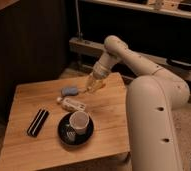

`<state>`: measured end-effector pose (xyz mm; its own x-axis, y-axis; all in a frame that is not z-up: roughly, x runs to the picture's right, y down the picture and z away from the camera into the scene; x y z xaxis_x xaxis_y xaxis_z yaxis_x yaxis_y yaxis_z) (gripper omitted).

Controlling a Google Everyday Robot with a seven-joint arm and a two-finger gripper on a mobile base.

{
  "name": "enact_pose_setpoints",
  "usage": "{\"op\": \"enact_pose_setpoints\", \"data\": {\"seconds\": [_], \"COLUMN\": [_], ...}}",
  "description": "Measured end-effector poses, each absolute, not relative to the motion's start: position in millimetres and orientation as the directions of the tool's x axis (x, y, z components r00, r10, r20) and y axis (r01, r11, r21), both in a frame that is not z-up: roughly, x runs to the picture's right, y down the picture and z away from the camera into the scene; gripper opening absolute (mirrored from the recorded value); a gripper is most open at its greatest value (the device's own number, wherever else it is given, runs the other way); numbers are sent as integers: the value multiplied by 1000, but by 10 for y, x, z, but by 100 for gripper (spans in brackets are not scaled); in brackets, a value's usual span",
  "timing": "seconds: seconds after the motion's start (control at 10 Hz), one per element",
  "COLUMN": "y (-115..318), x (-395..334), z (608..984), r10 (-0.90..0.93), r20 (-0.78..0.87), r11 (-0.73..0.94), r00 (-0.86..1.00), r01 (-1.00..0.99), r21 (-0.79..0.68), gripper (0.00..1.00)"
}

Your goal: Place the pepper in the ceramic cup

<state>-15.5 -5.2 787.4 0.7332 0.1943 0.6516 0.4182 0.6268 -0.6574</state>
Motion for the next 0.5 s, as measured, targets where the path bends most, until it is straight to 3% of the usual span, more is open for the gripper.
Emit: {"op": "enact_pose_setpoints", "data": {"seconds": [0.5], "y": [-4], "x": [-134], "z": [7686], "r10": [217], "r20": [645], "r11": [621], "r00": [733], "r01": [406], "r21": [-670], "gripper": [23]}}
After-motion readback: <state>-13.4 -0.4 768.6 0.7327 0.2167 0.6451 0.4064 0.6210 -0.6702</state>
